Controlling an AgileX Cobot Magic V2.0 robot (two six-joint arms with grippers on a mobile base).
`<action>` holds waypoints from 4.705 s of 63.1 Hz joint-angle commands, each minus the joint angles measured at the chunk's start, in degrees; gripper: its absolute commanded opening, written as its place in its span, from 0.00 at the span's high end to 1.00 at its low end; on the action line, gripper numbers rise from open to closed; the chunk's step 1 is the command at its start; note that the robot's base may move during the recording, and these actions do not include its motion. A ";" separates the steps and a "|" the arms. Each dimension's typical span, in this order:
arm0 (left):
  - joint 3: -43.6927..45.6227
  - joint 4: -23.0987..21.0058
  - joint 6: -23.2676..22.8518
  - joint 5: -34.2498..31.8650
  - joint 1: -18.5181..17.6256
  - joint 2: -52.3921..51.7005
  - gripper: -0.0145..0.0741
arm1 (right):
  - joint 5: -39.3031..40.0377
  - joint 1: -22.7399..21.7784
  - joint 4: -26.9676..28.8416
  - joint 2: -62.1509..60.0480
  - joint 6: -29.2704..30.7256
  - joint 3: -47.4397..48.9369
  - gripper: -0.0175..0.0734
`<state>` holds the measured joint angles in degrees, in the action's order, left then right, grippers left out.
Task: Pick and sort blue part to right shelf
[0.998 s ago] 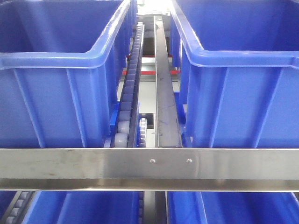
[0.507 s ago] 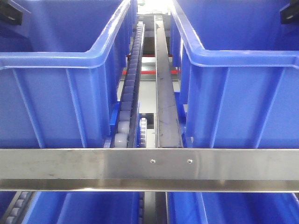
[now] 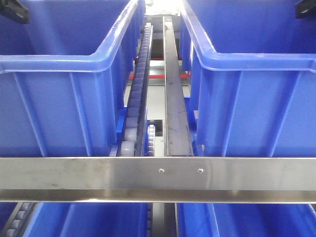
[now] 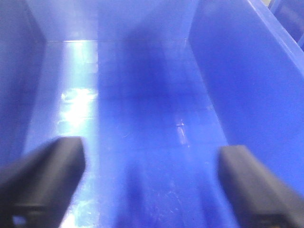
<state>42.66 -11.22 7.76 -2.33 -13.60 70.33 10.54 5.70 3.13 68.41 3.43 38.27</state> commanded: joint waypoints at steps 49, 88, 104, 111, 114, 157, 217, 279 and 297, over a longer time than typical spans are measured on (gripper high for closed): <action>2.07 -1.31 -0.66 -1.44 5.78 -12.09 0.67 | 1.63 -0.07 2.35 -13.19 0.25 2.42 0.74; -15.51 -1.68 -0.66 0.06 8.96 -36.36 0.70 | 4.58 -0.11 10.52 -33.58 0.44 -14.48 0.74; -23.93 -1.68 -0.66 1.40 8.96 -52.57 0.70 | 1.55 -0.11 10.52 -48.71 0.44 -21.08 0.74; -24.47 -1.68 -0.66 1.85 8.96 -57.04 0.70 | 0.29 -0.11 10.52 -52.58 0.44 -21.08 0.74; -24.47 -1.68 -0.66 1.85 8.96 -57.99 0.70 | 0.29 -0.11 10.52 -53.47 0.44 -21.08 0.74; -24.57 -1.68 -0.66 1.57 8.96 -58.40 0.70 | 0.43 -0.11 10.52 -53.81 0.44 -21.41 0.74; -24.57 -1.68 -0.66 1.57 8.96 -58.40 0.70 | -4.10 -6.11 -0.29 -70.26 -7.23 -38.82 0.74; -27.31 2.84 -0.21 -3.89 8.96 -58.40 0.70 | -4.22 -6.05 -0.35 -70.26 -7.17 -38.82 0.74; -41.31 9.48 -0.71 -17.23 8.96 -64.27 0.70 | -4.22 -6.05 -0.35 -70.26 -7.17 -38.82 0.74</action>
<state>1.62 -2.16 7.56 -15.11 -4.74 6.97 1.56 -0.08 3.19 -0.57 -3.81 -1.81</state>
